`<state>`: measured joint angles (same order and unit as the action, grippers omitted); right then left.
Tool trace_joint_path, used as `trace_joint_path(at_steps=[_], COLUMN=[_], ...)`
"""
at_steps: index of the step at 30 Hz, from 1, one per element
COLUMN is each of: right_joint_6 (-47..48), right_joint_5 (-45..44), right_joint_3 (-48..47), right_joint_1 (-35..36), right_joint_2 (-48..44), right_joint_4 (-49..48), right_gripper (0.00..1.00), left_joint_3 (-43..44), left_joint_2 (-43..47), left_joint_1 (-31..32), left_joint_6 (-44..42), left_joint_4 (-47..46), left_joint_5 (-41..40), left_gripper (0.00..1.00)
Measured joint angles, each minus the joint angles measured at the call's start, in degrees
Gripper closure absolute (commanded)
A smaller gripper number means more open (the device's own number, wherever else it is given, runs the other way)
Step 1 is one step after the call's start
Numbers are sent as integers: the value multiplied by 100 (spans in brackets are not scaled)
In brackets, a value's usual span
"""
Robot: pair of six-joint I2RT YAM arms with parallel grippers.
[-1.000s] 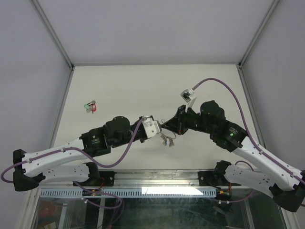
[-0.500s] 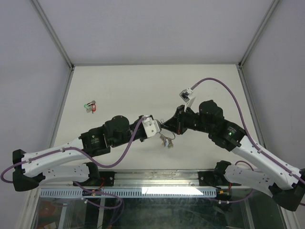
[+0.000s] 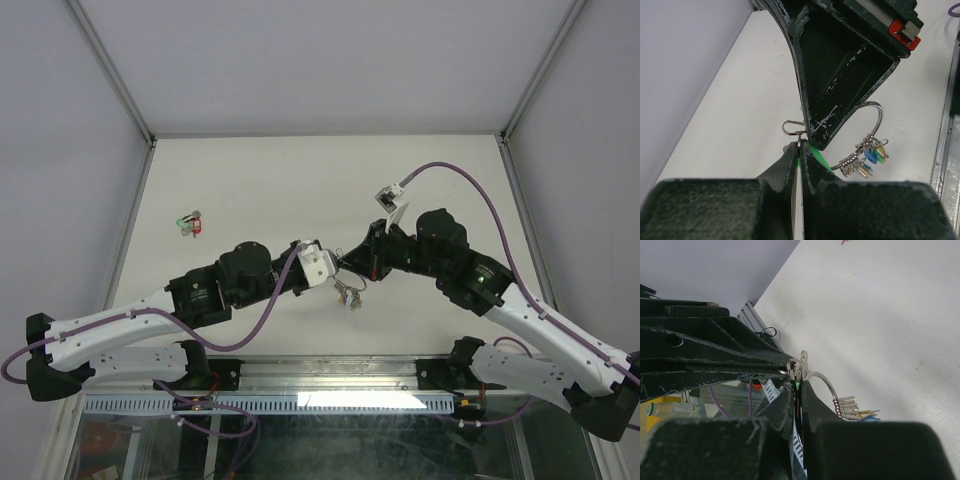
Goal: Put the keys on the keyring
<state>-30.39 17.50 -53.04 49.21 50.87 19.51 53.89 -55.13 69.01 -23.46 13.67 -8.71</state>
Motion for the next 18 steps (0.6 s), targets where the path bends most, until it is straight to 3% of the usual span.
trace_joint_path(at_steps=[18], right_joint_6=[-20], right_joint_5=[323], right_joint_3=[0], right_joint_1=[-31], right_joint_2=[138], right_joint_4=[-105], right_gripper=[100], left_joint_3=[31], left_joint_2=[-166], left_joint_1=[-2], left_joint_6=[-85], left_joint_4=[39], left_joint_5=[-72], left_gripper=[100])
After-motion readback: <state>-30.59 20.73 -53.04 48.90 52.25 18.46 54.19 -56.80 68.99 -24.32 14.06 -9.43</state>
